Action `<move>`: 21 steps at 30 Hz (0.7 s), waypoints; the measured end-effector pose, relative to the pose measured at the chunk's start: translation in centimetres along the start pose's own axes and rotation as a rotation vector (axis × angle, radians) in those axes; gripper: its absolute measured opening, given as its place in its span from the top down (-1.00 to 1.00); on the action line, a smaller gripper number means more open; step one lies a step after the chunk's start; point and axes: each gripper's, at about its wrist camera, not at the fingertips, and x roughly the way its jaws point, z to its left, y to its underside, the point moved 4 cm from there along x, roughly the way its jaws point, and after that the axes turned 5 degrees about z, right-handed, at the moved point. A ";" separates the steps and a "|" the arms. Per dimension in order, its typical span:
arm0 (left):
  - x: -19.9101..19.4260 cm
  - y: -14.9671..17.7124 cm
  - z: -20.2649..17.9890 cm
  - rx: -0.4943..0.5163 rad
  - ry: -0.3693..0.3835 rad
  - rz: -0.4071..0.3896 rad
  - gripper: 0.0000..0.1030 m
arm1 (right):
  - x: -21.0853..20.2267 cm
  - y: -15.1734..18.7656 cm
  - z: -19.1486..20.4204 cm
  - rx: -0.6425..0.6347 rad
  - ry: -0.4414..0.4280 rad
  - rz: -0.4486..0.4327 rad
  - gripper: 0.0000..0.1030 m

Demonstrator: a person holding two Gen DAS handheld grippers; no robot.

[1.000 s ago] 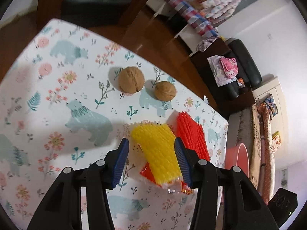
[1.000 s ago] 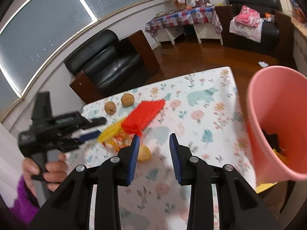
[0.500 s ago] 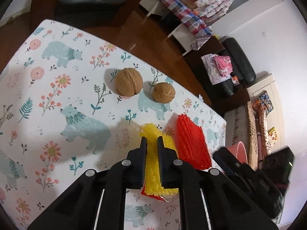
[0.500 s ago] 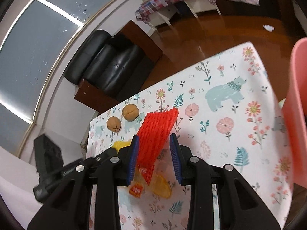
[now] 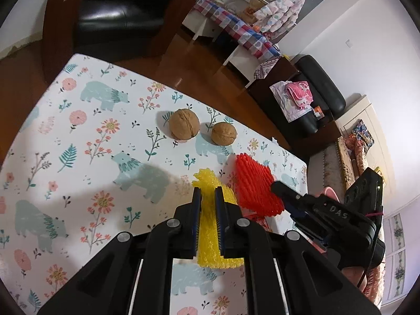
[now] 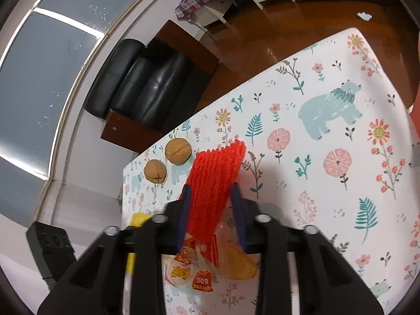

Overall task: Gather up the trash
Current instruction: 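Carry both mesh sleeves over the pink bucket and open both tools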

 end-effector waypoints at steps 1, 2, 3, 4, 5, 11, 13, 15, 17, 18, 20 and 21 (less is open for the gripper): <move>-0.3 0.2 0.1 0.003 -0.001 -0.004 0.81 | -0.2 0.2 0.2 -0.010 0.006 -0.012 0.71; -0.6 0.3 0.1 0.006 -0.003 -0.009 0.81 | -0.7 0.4 0.3 -0.021 0.008 -0.028 0.74; -0.9 0.5 0.0 0.010 -0.006 -0.015 0.81 | -1.1 0.6 0.2 -0.027 0.009 -0.036 0.74; -1.2 0.7 -0.1 0.017 -0.010 -0.022 0.81 | -1.7 0.9 0.3 -0.040 0.014 -0.052 0.75; -1.5 0.9 -0.3 0.025 -0.017 -0.029 0.81 | -2.1 1.1 0.4 -0.050 0.018 -0.063 0.75; -3.1 1.9 -1.4 0.067 -0.042 -0.066 0.81 | -5.8 2.7 0.9 -0.111 0.049 -0.143 0.75; -3.7 2.5 -2.0 0.092 -0.053 -0.083 0.81 | -7.3 3.4 1.1 -0.139 0.065 -0.178 0.75; -4.3 3.0 -2.6 0.114 -0.063 -0.095 0.81 | -8.8 4.0 1.4 -0.170 0.083 -0.212 0.75; -4.7 3.5 -3.4 0.133 -0.068 -0.106 0.81 | -10.0 4.6 1.5 -0.198 0.102 -0.237 0.75; -5.0 3.8 -3.8 0.143 -0.070 -0.111 0.81 | -10.5 4.9 1.7 -0.213 0.112 -0.251 0.75; -5.3 4.4 -4.7 0.166 -0.076 -0.122 0.81 | -11.8 5.7 1.9 -0.249 0.138 -0.284 0.75; -5.5 4.6 -5.2 0.180 -0.080 -0.130 0.81 | -12.2 5.9 2.0 -0.260 0.147 -0.294 0.75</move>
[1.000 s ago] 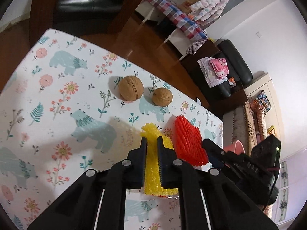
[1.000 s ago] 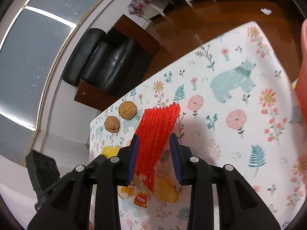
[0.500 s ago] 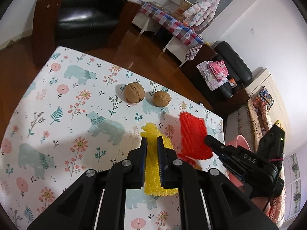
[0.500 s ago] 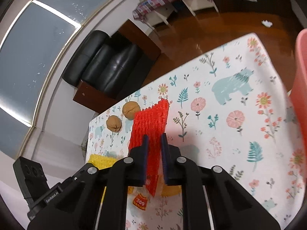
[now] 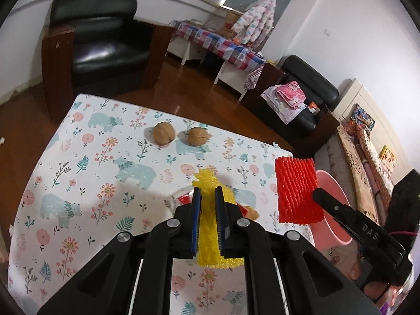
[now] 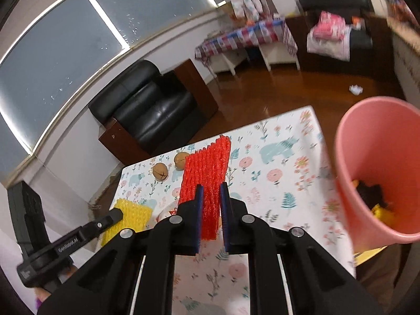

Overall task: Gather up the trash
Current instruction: 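Carry both mesh sleeves over the pink bucket and open both tools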

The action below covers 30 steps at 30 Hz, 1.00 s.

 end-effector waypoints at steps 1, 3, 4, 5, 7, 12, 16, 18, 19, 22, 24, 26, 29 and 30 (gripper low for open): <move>-0.2 0.2 -0.7 0.017 -0.004 -0.006 0.81 | -0.8 0.2 0.0 -0.022 0.017 -0.018 0.75; -0.6 0.5 -1.7 0.044 -0.008 -0.015 0.81 | -1.7 0.4 0.1 -0.049 0.038 -0.038 0.75; -0.7 0.6 -2.3 0.057 -0.011 -0.020 0.81 | -2.2 0.5 0.1 -0.065 0.053 -0.051 0.75; -0.8 0.7 -2.8 0.067 -0.011 -0.022 0.81 | -2.7 0.6 0.0 -0.078 0.065 -0.062 0.75; -1.0 1.0 -4.0 0.086 -0.010 -0.025 0.81 | -3.5 0.8 -0.2 -0.095 0.087 -0.079 0.75; -0.7 1.7 -6.7 0.119 -0.002 -0.016 0.81 | -5.4 0.9 -1.9 -0.082 0.112 -0.108 0.75; -0.1 2.0 -9.0 0.153 0.004 -0.008 0.81 | -6.6 0.9 -3.5 -0.056 0.131 -0.129 0.75; 0.2 2.2 -10.1 0.170 0.001 -0.005 0.81 | -7.3 0.9 -4.5 -0.043 0.141 -0.138 0.75; 0.5 2.3 -10.7 0.178 0.000 0.000 0.81 | -7.5 0.9 -4.9 -0.038 0.145 -0.143 0.75; 1.1 2.4 -12.5 0.202 0.002 0.008 0.81 | -8.3 0.9 -6.1 -0.018 0.158 -0.160 0.75; 1.4 2.4 -13.8 0.222 0.003 0.008 0.81 | -8.7 0.9 -6.7 -0.011 0.173 -0.170 0.75; 1.7 2.4 -14.8 0.235 0.007 0.008 0.81 | -9.3 1.0 -7.6 -0.006 0.193 -0.182 0.75; 2.2 2.3 -16.5 0.262 0.016 0.007 0.81 | -10.0 1.0 -8.6 0.002 0.223 -0.199 0.75; 2.4 2.3 -17.1 0.271 0.019 0.006 0.81 | -10.3 1.1 -9.0 0.003 0.231 -0.204 0.75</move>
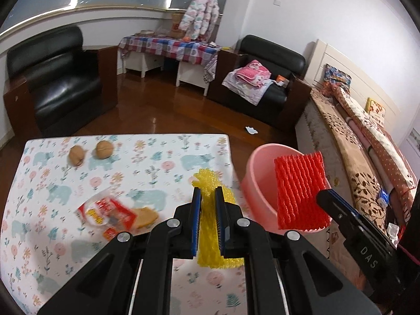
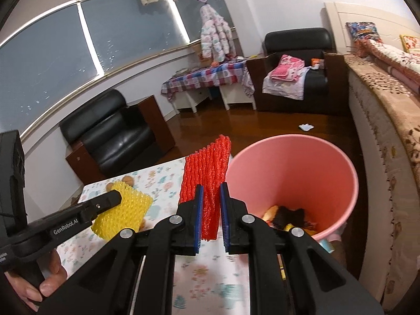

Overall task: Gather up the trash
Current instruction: 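Carry both mesh sleeves over the pink bucket and open both tools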

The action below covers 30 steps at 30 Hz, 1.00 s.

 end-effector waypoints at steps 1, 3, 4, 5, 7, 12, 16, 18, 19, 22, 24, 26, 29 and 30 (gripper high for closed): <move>0.2 -0.2 -0.6 0.009 0.003 -0.003 0.81 | -0.2 0.0 -0.4 0.001 0.012 -0.006 0.75; 0.5 -0.5 -1.6 0.023 0.010 -0.006 0.81 | -0.5 -0.1 -1.3 0.004 0.035 -0.018 0.75; 0.7 -0.7 -2.2 0.031 0.015 -0.007 0.81 | -0.5 -0.2 -1.5 0.005 0.042 -0.021 0.75; 0.9 -0.9 -2.8 0.039 0.019 -0.007 0.81 | -0.6 -0.3 -2.0 0.007 0.054 -0.025 0.75; 1.3 -1.3 -3.7 0.053 0.024 -0.009 0.81 | -0.8 -0.4 -2.7 0.011 0.072 -0.031 0.75; 2.5 -2.2 -6.0 0.082 0.046 -0.015 0.81 | -0.9 -0.7 -4.8 0.029 0.107 -0.040 0.75; 3.5 -2.8 -7.4 0.098 0.073 -0.023 0.81 | -0.6 -0.8 -6.8 0.061 0.129 -0.040 0.75; 4.2 -2.9 -7.9 0.097 0.098 -0.018 0.81 | -0.4 -0.8 -7.7 0.078 0.137 -0.038 0.75; 4.5 -3.0 -8.0 0.096 0.107 -0.015 0.81 | -0.4 -0.8 -8.0 0.081 0.141 -0.037 0.75; 5.5 -3.0 -8.5 0.093 0.133 -0.001 0.81 | 0.1 -0.8 -8.6 0.094 0.150 -0.030 0.75; 6.3 -3.1 -8.9 0.091 0.150 0.011 0.81 | 0.4 -0.7 -8.9 0.099 0.153 -0.025 0.75; 7.0 -3.0 -9.2 0.095 0.153 0.021 0.80 | 0.7 -0.7 -9.3 0.104 0.158 -0.017 0.75; 8.1 -2.7 -9.6 0.098 0.151 0.042 0.80 | 1.2 -0.5 -9.8 0.117 0.158 -0.007 0.75; 8.5 -2.6 -9.7 0.097 0.152 0.051 0.80 | 1.3 -0.4 -10.0 0.120 0.159 -0.004 0.75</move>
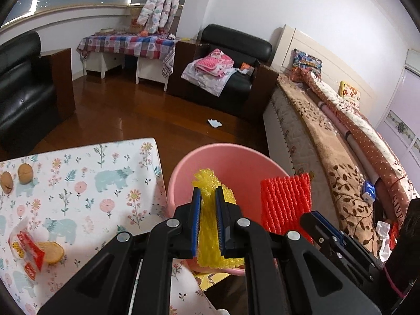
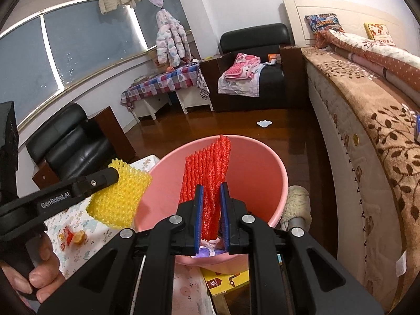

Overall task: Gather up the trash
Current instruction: 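Carry both mesh sleeves over the pink bucket and open both tools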

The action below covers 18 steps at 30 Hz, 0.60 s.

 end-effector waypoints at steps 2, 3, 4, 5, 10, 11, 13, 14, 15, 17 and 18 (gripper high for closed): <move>0.6 0.2 0.0 -0.002 0.004 0.013 0.80 | 0.4 0.0 -0.2 0.008 -0.002 0.007 0.75; 0.9 0.3 0.0 0.000 0.005 0.020 0.80 | 0.5 0.0 -0.3 0.014 -0.007 0.010 0.75; 1.0 0.4 0.0 0.002 0.004 0.022 0.80 | 0.6 0.1 -0.4 0.019 -0.014 0.015 0.75; 1.1 0.5 0.1 0.004 0.003 0.023 0.79 | 0.8 0.1 -0.5 0.025 -0.019 0.020 0.75; 1.3 0.9 0.1 0.004 0.011 0.029 0.53 | 1.4 0.2 -1.0 0.049 -0.027 0.044 0.74; 1.3 0.8 0.0 0.004 0.011 0.028 0.46 | 1.5 0.2 -1.0 0.052 -0.028 0.049 0.74; 1.2 0.9 0.0 0.004 0.015 0.028 0.37 | 1.5 0.4 -1.0 0.052 -0.027 0.054 0.74; 1.2 0.9 -0.1 0.004 0.015 0.028 0.34 | 1.6 0.4 -1.0 0.052 -0.027 0.055 0.74; 1.1 0.9 -0.1 0.003 0.016 0.026 0.32 | 1.5 0.4 -0.9 0.051 -0.026 0.056 0.73; 0.9 1.0 -0.1 0.005 0.017 0.022 0.29 | 1.5 0.4 -0.9 0.050 -0.027 0.054 0.71; 0.7 1.1 -0.1 0.006 0.018 0.020 0.28 | 1.5 0.4 -0.9 0.049 -0.028 0.054 0.70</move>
